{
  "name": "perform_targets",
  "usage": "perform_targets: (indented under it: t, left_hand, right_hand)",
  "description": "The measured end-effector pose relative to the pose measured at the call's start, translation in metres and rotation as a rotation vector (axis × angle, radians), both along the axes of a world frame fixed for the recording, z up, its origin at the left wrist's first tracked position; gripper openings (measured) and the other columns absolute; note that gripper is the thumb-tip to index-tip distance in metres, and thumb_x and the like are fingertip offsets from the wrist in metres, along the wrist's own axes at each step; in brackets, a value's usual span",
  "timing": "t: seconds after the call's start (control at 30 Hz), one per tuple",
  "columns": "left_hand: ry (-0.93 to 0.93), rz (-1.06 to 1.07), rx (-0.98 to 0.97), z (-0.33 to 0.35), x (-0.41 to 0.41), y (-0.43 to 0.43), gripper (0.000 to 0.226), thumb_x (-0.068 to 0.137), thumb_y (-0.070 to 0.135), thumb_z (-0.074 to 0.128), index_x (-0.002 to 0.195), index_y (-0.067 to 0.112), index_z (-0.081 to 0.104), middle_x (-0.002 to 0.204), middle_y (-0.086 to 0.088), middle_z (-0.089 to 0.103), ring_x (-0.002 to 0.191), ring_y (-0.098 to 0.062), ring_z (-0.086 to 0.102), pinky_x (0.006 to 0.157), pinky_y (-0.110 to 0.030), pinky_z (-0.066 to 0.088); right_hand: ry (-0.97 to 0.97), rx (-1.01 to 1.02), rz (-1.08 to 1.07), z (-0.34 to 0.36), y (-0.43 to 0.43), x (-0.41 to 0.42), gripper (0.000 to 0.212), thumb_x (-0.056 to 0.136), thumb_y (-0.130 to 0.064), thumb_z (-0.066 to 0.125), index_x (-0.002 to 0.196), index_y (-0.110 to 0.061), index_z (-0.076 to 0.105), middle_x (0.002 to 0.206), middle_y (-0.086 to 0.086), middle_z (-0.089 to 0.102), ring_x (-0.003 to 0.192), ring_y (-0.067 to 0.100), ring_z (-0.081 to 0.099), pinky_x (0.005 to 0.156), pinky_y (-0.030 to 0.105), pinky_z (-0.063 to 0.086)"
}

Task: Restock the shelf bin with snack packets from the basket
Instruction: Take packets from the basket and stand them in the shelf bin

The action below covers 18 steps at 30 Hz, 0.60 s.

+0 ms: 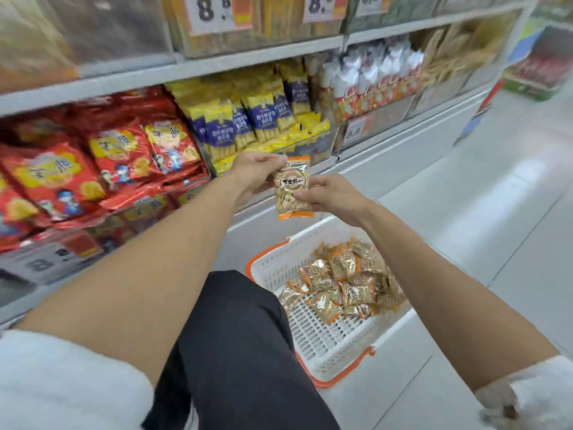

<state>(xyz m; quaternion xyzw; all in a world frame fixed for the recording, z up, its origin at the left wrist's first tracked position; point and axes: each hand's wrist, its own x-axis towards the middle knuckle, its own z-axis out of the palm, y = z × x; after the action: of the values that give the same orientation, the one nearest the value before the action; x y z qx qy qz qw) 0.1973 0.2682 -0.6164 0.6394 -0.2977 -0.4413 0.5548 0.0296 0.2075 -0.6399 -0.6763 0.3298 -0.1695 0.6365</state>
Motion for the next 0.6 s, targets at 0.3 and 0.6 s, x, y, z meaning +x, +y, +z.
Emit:
perform_targets:
  t: [0.3, 0.6]
  left_hand:
    - [-0.109, -0.043, -0.132, 0.127, 0.036, 0.028, 0.029, 0.08, 0.002, 0.074, 0.101, 0.006, 0.055, 0.095, -0.015, 0.065, 0.07, -0.017, 0.065, 0.061, -0.025, 0.059]
    - [-0.223, 0.197, -0.377, 0.232, 0.115, 0.068, 0.016, 0.081, 0.007, 0.075, 0.089, 0.01, 0.061, 0.09, -0.009, 0.069, 0.07, -0.012, 0.07, 0.065, -0.023, 0.058]
  right_hand:
    - [-0.098, -0.309, -0.143, 0.109, 0.015, 0.041, 0.022, 0.084, -0.011, 0.074, 0.101, 0.004, 0.069, 0.088, 0.014, 0.066, 0.08, 0.022, 0.061, 0.075, 0.039, 0.052]
    - [-0.242, -0.473, -0.005, 0.213, 0.037, 0.133, 0.017, 0.094, -0.012, 0.063, 0.109, -0.007, 0.068, 0.097, 0.005, 0.07, 0.083, 0.011, 0.067, 0.071, 0.019, 0.056]
